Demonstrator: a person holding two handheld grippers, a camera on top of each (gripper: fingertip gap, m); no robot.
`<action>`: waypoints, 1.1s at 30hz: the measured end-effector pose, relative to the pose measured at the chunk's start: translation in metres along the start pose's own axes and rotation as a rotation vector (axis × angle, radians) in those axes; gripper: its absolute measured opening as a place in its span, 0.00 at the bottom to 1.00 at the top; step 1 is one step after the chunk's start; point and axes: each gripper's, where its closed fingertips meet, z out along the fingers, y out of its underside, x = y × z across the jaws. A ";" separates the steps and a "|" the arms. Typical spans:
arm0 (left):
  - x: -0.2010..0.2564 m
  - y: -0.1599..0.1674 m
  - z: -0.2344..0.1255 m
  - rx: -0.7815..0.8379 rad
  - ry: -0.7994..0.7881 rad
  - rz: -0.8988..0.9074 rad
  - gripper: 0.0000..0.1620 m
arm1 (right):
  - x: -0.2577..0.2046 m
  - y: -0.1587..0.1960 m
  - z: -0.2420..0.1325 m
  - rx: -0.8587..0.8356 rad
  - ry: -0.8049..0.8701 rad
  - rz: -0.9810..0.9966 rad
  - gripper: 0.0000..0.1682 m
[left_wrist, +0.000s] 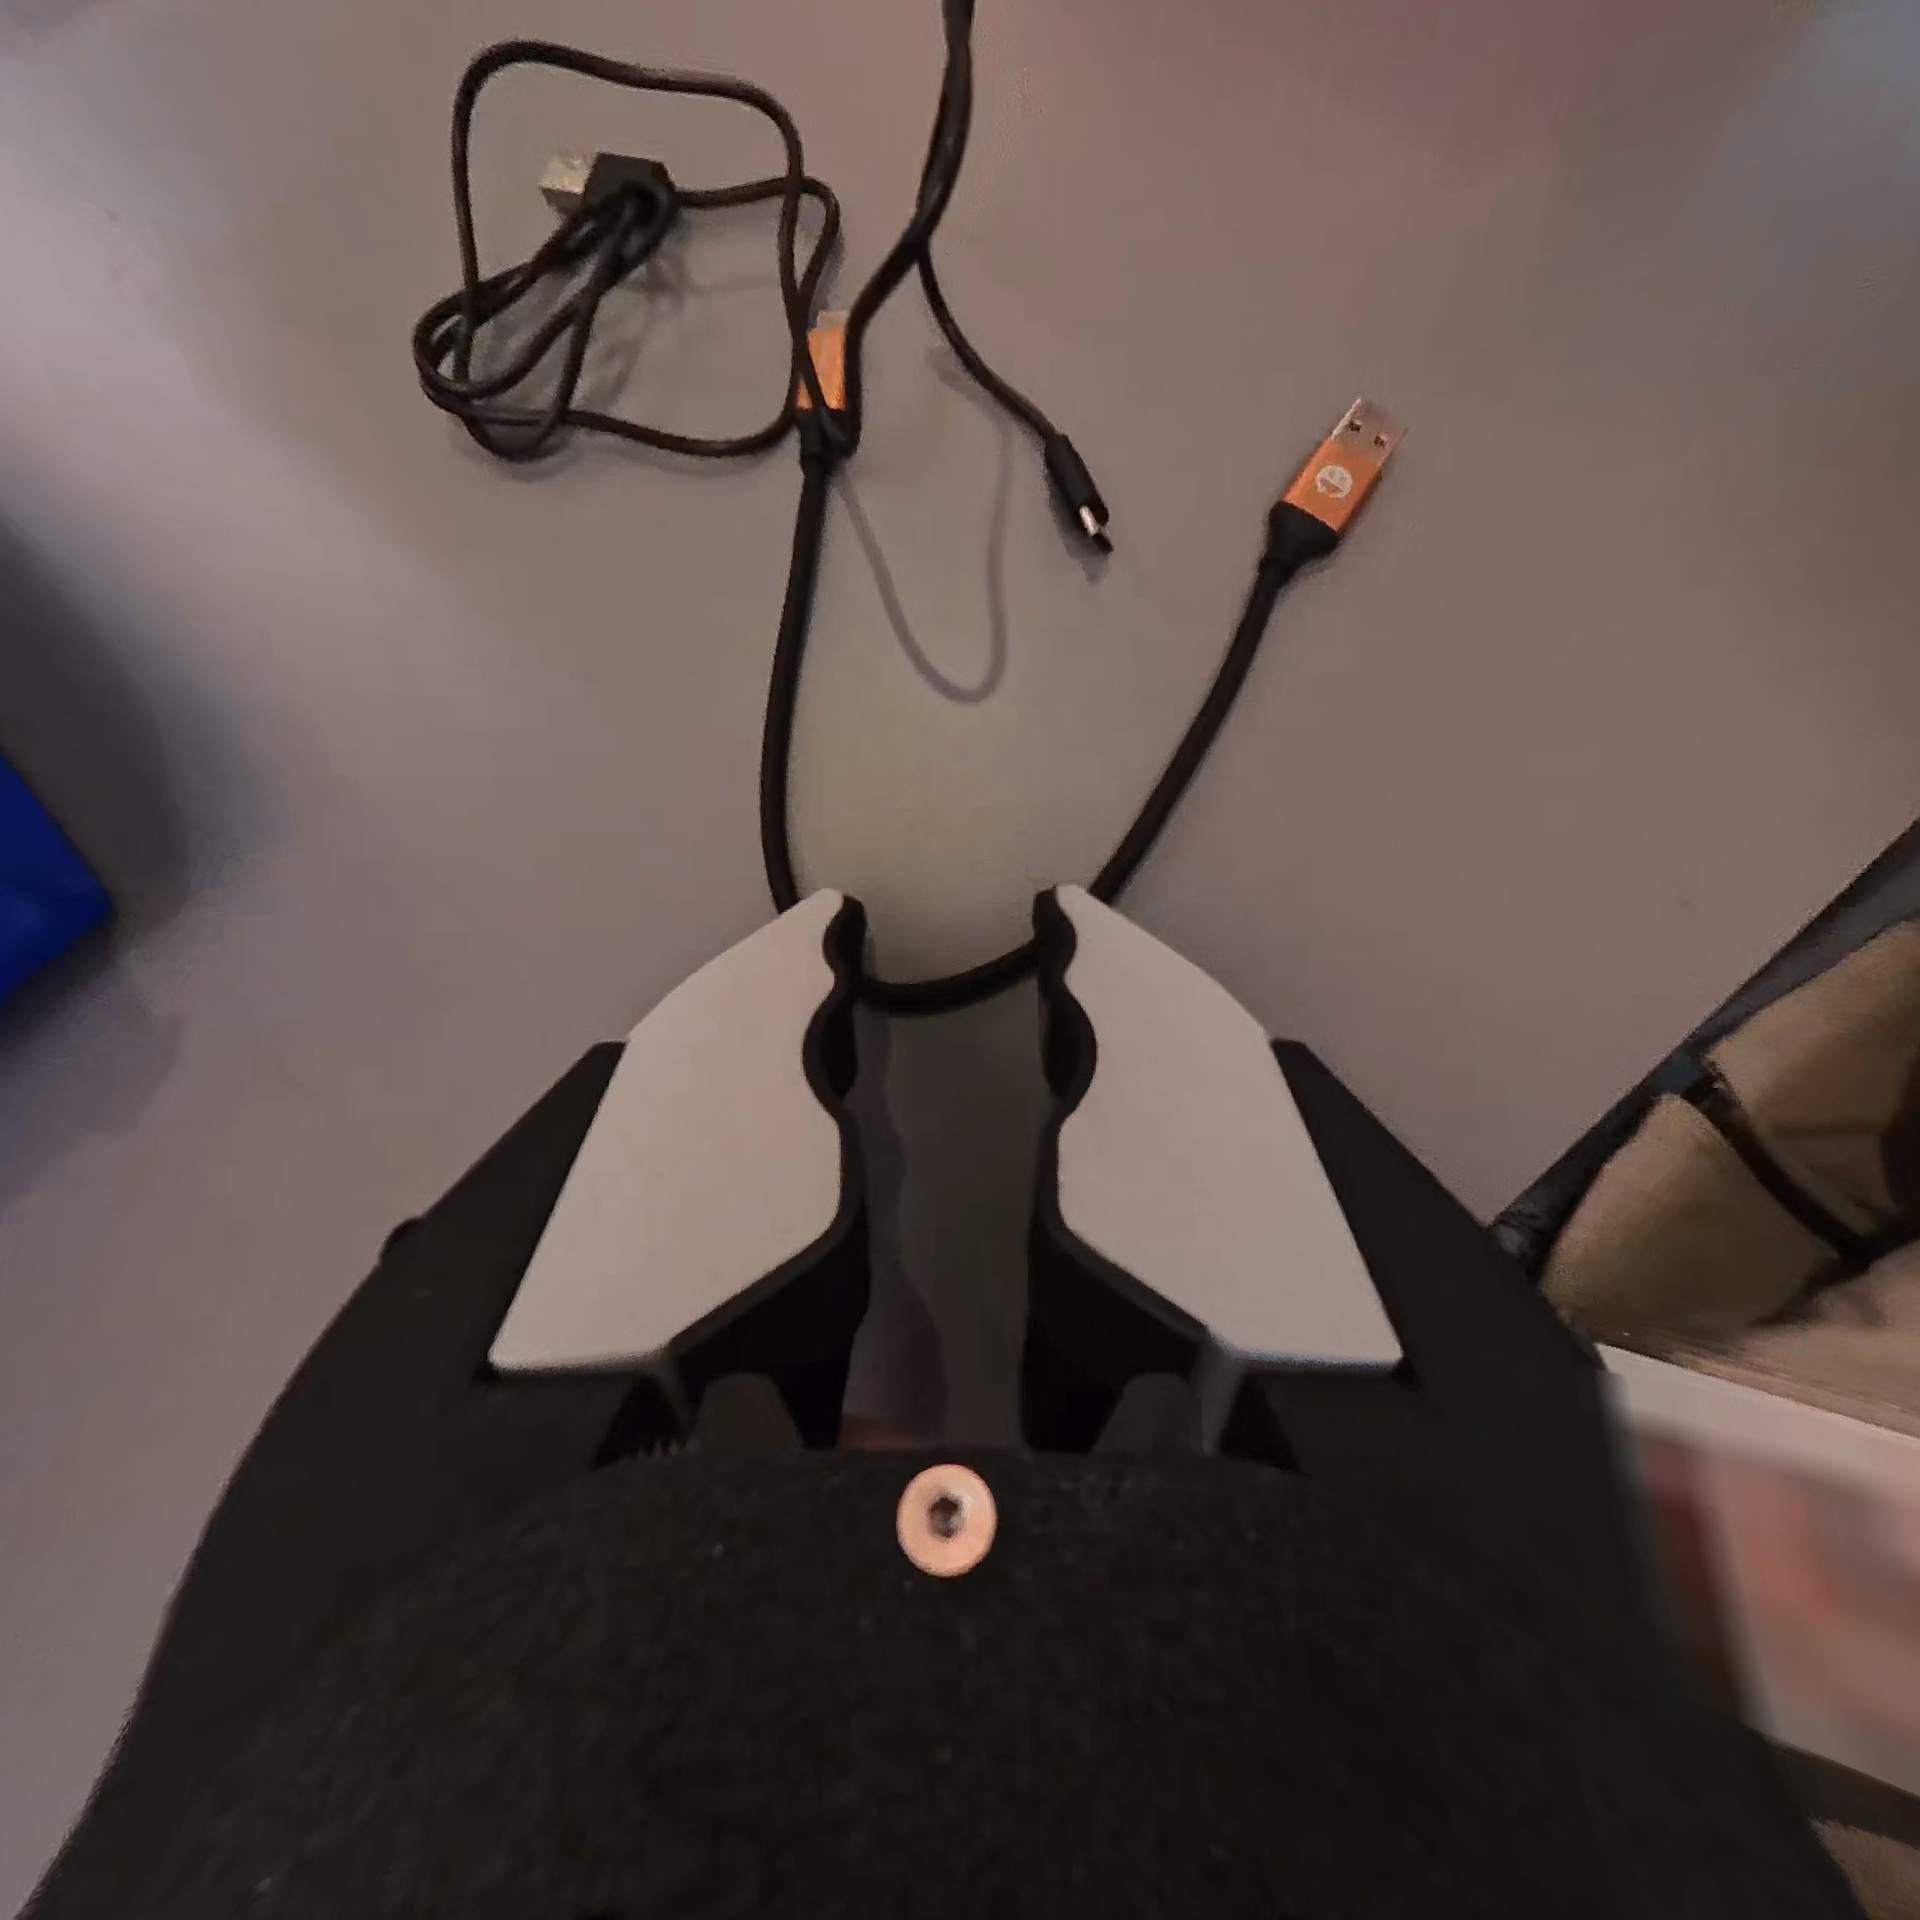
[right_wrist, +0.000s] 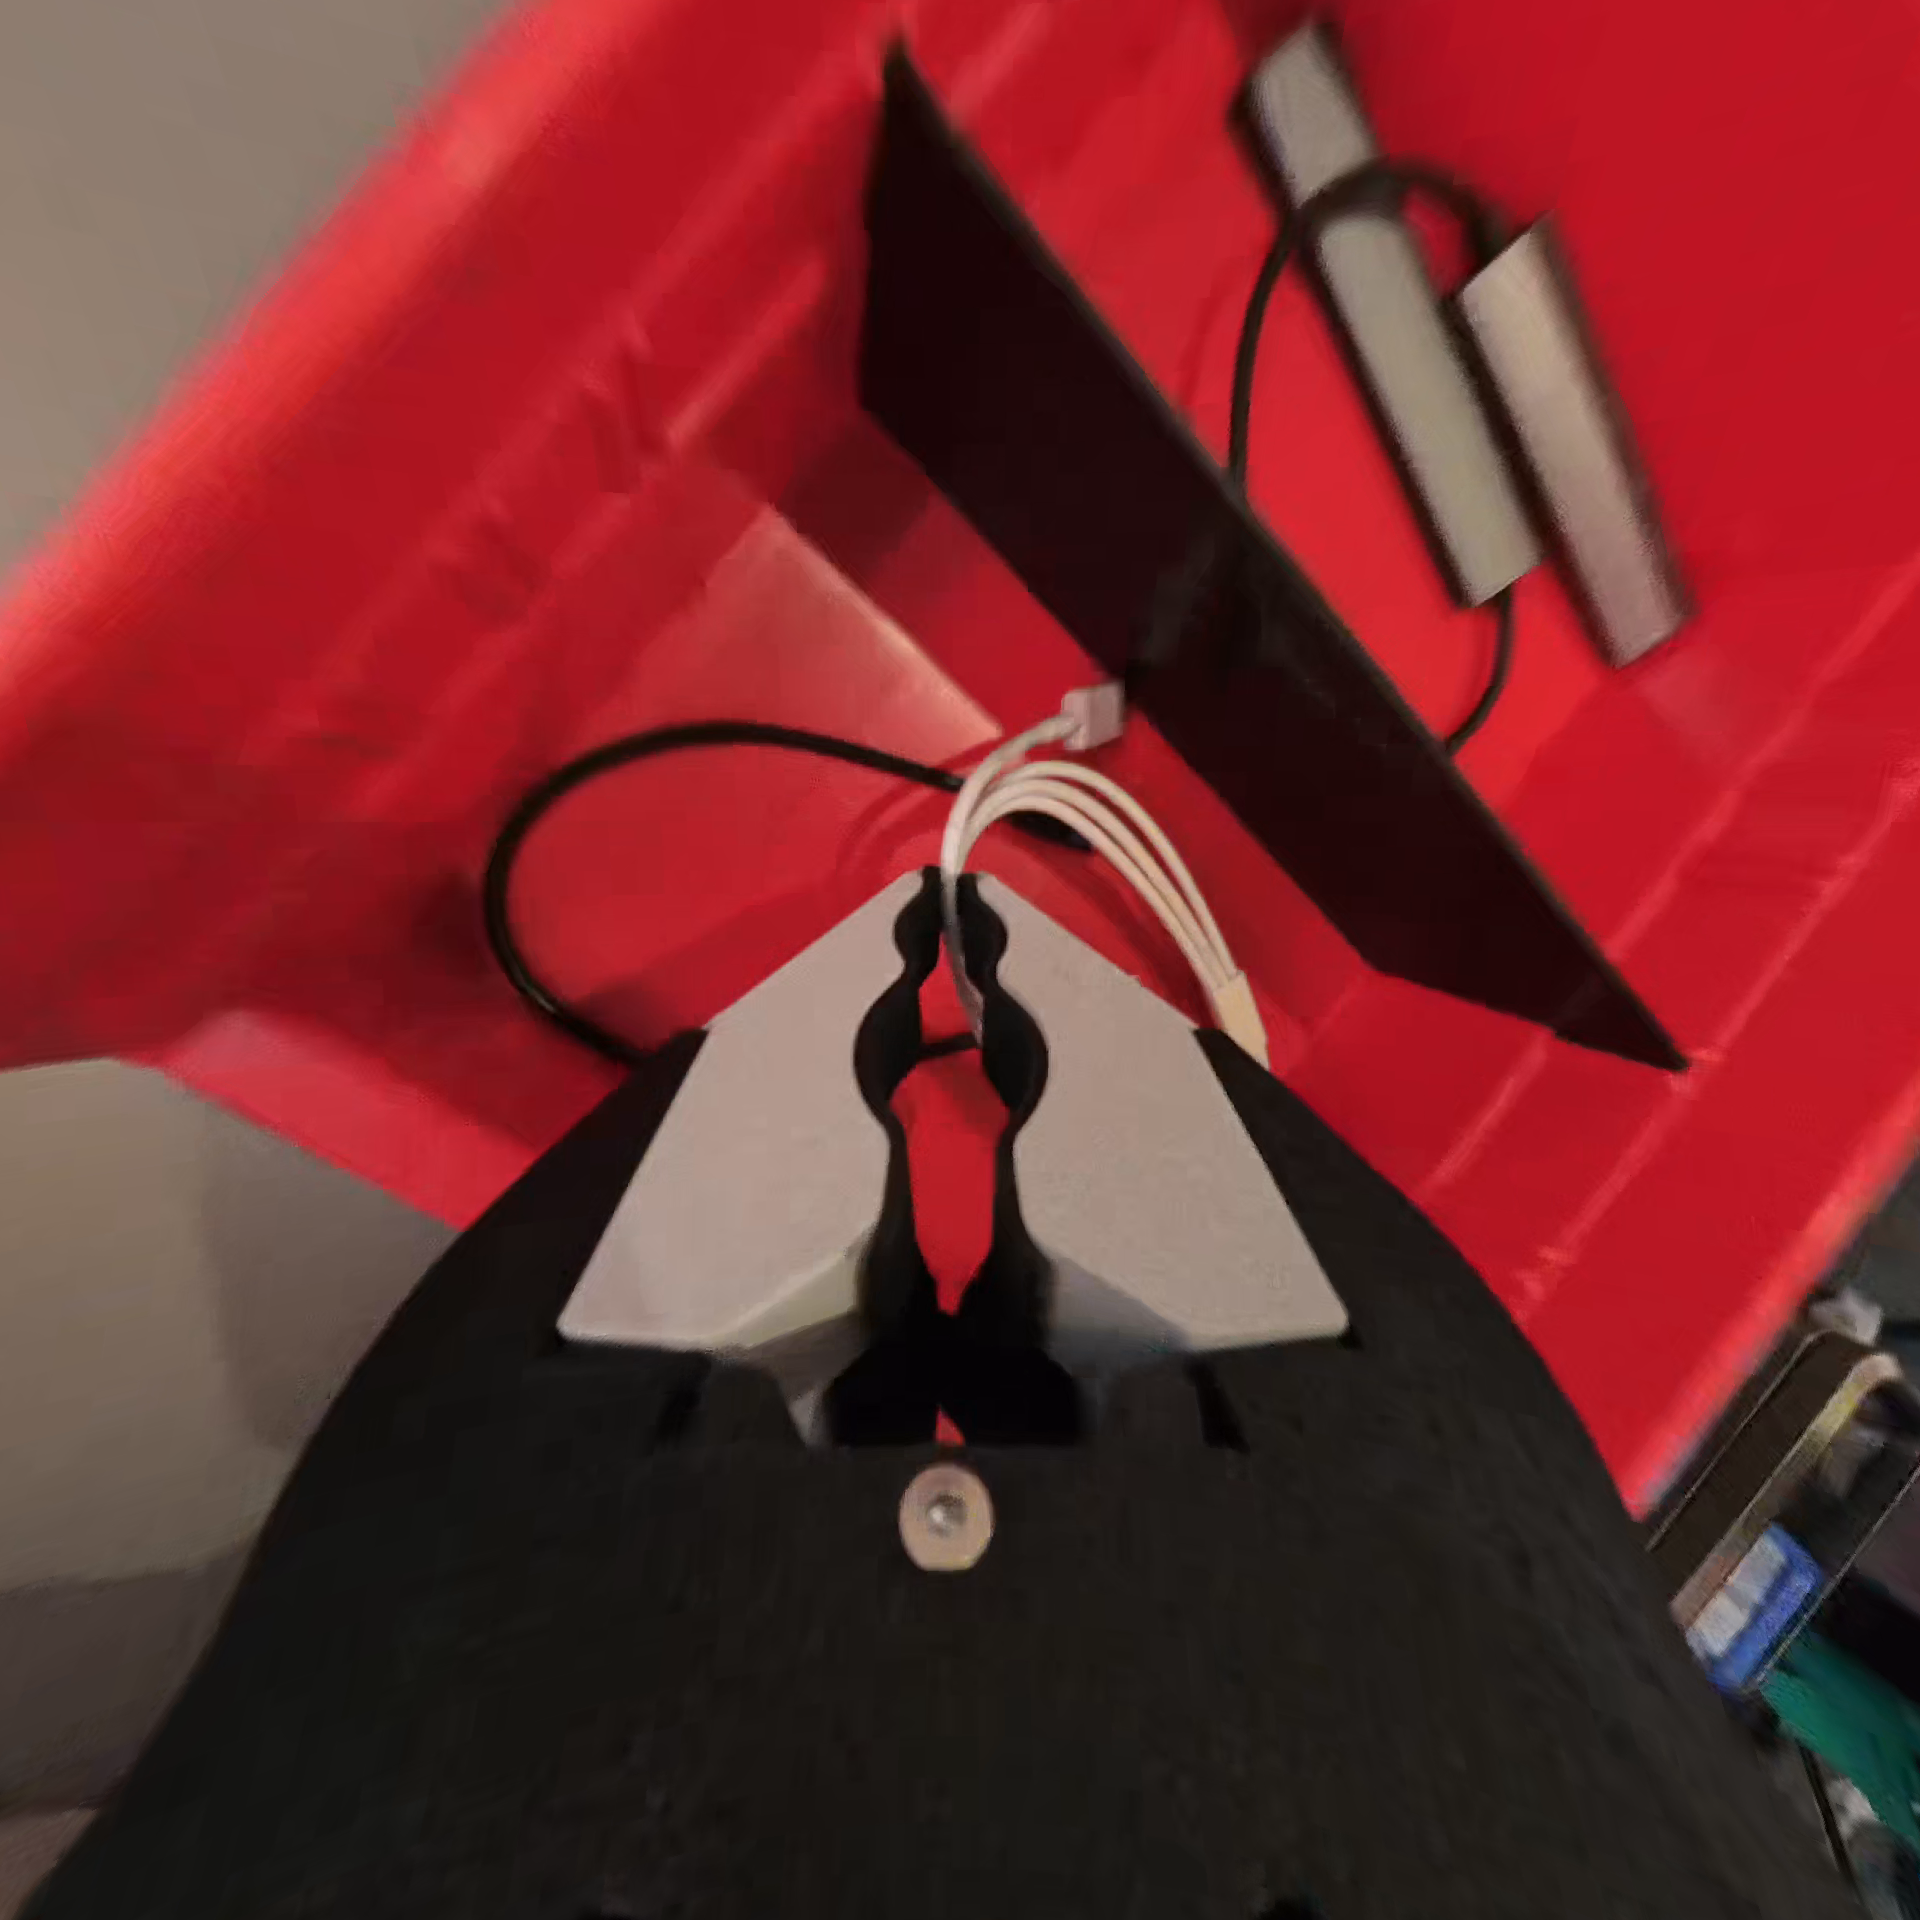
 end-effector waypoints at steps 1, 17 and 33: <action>-0.002 0.000 0.000 -0.007 -0.013 -0.005 0.20 | -0.006 0.004 0.010 -0.025 -0.034 0.007 0.01; -0.002 -0.003 -0.010 0.069 0.082 -0.098 0.33 | -0.096 -0.131 -0.191 1.035 -0.352 0.205 0.16; -0.008 0.000 0.005 -0.030 0.210 0.065 0.44 | -0.306 -0.097 -0.120 0.831 -0.980 0.079 0.26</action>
